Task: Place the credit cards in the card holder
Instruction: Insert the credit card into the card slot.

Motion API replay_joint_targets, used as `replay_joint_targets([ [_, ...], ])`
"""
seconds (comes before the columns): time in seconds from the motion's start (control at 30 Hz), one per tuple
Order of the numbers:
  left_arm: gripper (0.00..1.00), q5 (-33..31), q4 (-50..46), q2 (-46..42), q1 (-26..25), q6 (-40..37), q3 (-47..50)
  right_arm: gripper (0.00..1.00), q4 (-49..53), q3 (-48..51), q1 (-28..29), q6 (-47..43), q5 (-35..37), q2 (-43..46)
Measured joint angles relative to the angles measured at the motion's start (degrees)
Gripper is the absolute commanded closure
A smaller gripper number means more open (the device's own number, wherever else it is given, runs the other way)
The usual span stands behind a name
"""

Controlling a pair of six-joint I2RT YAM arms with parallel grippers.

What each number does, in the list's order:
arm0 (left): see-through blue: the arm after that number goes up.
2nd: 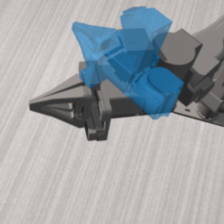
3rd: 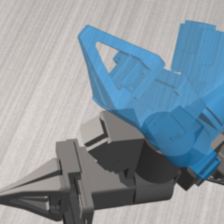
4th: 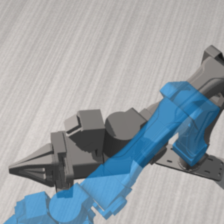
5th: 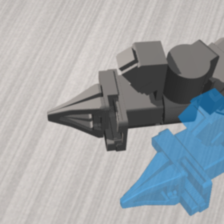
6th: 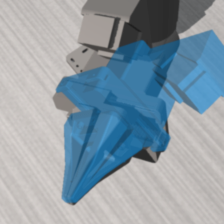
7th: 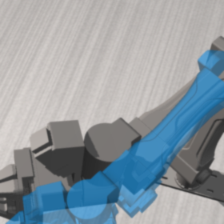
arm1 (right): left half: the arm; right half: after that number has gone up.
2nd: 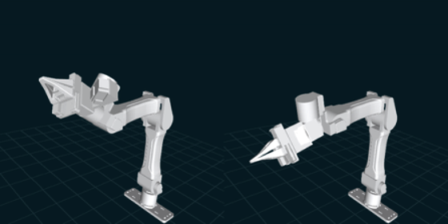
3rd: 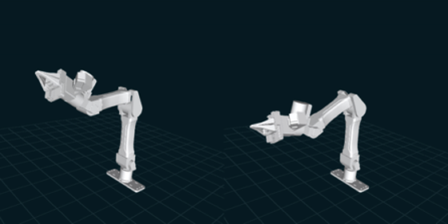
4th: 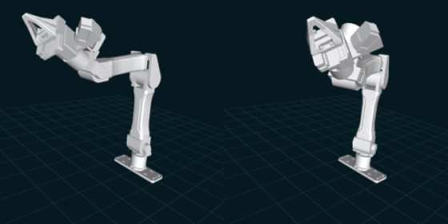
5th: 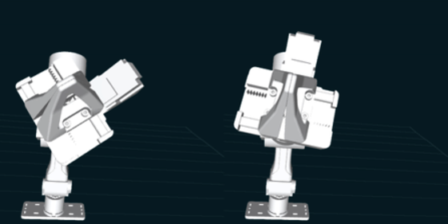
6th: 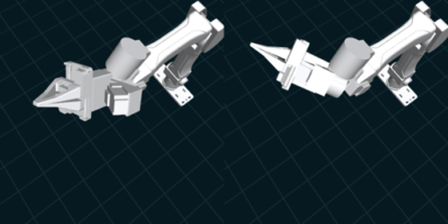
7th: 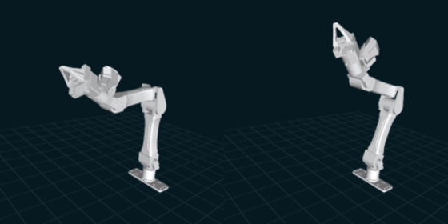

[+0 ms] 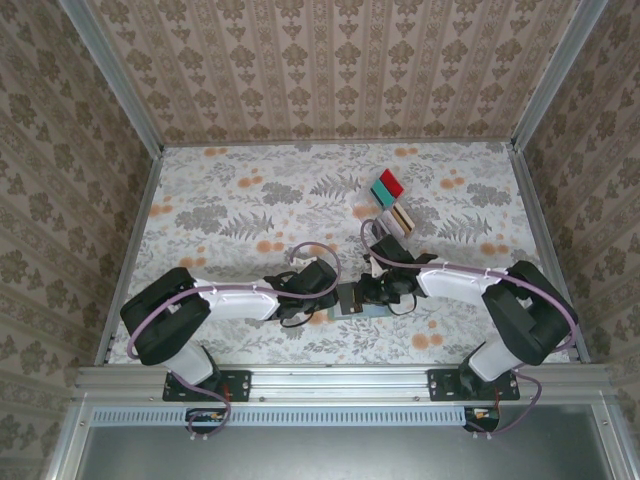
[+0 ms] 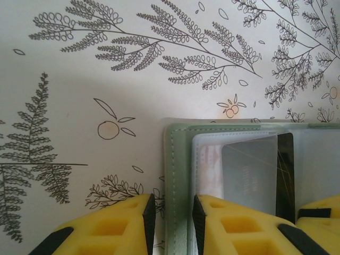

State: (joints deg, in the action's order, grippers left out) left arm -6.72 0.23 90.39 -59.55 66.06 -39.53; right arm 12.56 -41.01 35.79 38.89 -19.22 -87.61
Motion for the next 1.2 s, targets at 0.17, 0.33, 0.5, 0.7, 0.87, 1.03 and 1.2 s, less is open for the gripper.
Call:
replay_joint_targets([
  [0.17, 0.71, 0.1, 0.2, 0.3, 0.0, 0.0, 0.0, 0.78, 1.0, -0.9, 0.0, -0.1, 1.7, 0.0],
  [0.33, 0.71, 0.1, 0.3, 0.3, 0.0, 0.0, 0.0, 0.80, 0.2, -0.9, 0.0, 0.3, 0.7, -2.2],
  [0.5, 0.71, 0.1, 0.4, 0.3, 0.0, 0.0, 0.0, 0.84, -1.6, -0.9, 0.1, 0.5, -1.1, -2.8],
  [0.7, 0.71, 0.1, 0.7, 0.4, 0.0, 0.4, 0.0, 0.84, -2.3, -0.9, 0.7, 1.4, -2.3, -2.8],
  [0.87, 0.71, 0.1, 1.3, 0.6, 0.0, 1.0, 0.0, 0.83, -3.2, -0.9, 0.8, 3.1, -2.6, -3.2],
  [1.03, 0.71, 0.1, 1.9, 0.6, 0.0, 1.7, 0.1, 0.83, -3.9, -0.9, 0.9, 6.4, -3.6, -3.6],
  [1.2, 0.71, 0.1, 2.0, 0.6, 0.0, 1.9, 0.2, 0.79, -4.7, -1.0, 0.9, 8.1, -4.4, -4.2],
])
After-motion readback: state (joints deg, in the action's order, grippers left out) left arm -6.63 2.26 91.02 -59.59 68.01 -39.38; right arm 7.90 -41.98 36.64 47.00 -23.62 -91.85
